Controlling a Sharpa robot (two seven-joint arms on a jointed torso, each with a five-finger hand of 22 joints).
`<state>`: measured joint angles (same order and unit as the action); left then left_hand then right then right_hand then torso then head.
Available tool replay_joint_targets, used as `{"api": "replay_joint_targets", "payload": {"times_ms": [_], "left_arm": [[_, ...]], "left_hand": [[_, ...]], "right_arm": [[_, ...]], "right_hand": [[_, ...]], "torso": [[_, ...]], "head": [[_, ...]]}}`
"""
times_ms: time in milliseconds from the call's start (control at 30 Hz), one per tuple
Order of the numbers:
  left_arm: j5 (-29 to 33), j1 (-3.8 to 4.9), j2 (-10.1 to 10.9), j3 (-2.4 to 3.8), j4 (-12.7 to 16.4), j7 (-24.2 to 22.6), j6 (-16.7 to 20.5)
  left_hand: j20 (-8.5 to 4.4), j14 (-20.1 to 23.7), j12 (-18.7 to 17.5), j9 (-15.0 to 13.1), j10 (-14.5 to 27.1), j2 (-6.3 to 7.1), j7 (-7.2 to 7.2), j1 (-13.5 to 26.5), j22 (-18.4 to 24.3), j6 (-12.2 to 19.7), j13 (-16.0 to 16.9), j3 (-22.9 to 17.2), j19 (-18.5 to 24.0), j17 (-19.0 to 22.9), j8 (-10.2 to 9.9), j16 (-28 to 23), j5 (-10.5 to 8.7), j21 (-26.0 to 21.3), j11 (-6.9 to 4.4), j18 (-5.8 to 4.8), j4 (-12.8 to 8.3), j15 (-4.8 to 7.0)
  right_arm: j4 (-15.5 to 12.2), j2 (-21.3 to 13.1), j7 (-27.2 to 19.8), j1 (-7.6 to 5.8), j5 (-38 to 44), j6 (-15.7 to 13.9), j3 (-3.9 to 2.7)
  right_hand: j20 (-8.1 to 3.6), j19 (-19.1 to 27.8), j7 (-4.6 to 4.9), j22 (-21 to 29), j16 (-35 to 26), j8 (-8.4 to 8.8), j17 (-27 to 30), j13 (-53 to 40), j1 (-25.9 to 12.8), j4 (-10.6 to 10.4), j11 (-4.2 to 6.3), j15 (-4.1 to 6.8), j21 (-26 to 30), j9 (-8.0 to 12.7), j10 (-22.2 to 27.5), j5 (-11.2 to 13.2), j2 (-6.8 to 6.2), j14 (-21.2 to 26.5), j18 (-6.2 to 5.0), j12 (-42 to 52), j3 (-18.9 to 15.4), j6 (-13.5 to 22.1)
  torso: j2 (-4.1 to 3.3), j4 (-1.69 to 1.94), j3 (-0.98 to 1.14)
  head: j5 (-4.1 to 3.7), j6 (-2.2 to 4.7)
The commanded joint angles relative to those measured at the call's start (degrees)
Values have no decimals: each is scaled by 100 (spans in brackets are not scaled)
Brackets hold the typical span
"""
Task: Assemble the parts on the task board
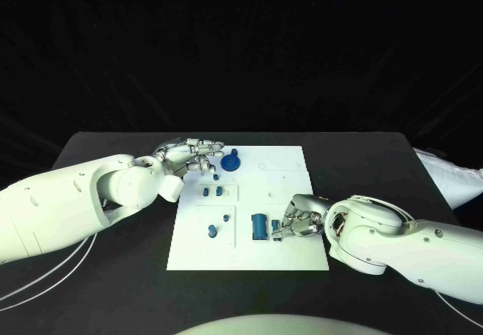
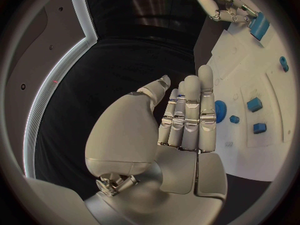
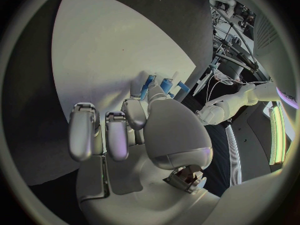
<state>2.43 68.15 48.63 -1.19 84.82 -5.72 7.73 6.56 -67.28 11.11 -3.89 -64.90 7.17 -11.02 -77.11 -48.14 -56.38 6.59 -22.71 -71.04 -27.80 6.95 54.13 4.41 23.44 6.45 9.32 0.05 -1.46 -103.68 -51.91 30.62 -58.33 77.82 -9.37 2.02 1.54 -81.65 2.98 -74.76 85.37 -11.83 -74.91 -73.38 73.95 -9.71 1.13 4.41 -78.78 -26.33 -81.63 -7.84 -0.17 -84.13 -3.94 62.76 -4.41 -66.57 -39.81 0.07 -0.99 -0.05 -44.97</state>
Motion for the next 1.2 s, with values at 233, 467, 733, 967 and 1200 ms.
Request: {"api": "replay_joint_targets", "payload": {"times_ms": [233,467,733,967,1200], "left_arm": [[-29,1,3,4,-4,-27,-82],[-13,-3,20,3,-29,-155,6],[171,-92,-21,4,-135,-598,320],[336,-252,-254,7,-414,-1388,787],[522,-336,-543,13,-873,-1761,1001]], "left_hand": [[41,48,20,4,34,-49,6,-10,5,42,-5,31,-1,5,29,3,16,-32,-4,105,-9,1],[41,49,21,4,36,-50,6,-12,6,43,-5,31,-1,6,30,4,16,-33,-4,105,-10,0],[38,64,90,-14,-18,-75,42,-16,27,-35,8,50,0,23,95,11,14,-51,-35,110,-1,12],[89,808,90,15,110,-85,240,70,294,-26,-64,194,713,424,50,-734,16,-544,-80,83,99,-55],[533,1265,-322,9,189,-78,155,-58,1245,-75,-301,304,1963,1431,-106,-2950,18,-1701,147,53,120,-477]], "right_arm": [[-110,-234,-554,36,-408,-546,52],[-22,-311,-1887,-180,-1270,-1080,44],[705,-159,-3310,-513,-3366,-1368,41],[1846,233,-4406,-690,-5503,-1015,18],[2762,625,-4939,-720,-6517,-621,-27]], "right_hand": [[39,108,79,121,-86,64,-690,103,-70,-34,-53,-7,125,617,127,-23,-43,-422,-10,-225,-162,177],[129,120,266,142,-56,364,-740,231,-28,-13,-204,-127,152,742,255,-194,43,-434,-11,-441,-280,690],[201,640,346,1015,-706,457,94,1230,386,236,-274,-189,892,828,952,-168,208,-213,-217,-1994,-277,813],[299,2070,465,3564,-4107,602,3493,3071,940,581,-383,-299,3429,966,1628,64,431,945,-658,-4152,-120,853],[792,2404,658,5177,-7063,877,5366,5582,1199,824,-668,-710,5608,1337,1392,154,453,1249,-739,-5792,34,892]], "torso": [[10,-6,-2],[45,-66,-17],[217,-184,-67],[420,-181,-105],[568,-136,-100]], "head": [[-7,22],[-16,136],[-5,308],[-7,561],[-21,793]]}}
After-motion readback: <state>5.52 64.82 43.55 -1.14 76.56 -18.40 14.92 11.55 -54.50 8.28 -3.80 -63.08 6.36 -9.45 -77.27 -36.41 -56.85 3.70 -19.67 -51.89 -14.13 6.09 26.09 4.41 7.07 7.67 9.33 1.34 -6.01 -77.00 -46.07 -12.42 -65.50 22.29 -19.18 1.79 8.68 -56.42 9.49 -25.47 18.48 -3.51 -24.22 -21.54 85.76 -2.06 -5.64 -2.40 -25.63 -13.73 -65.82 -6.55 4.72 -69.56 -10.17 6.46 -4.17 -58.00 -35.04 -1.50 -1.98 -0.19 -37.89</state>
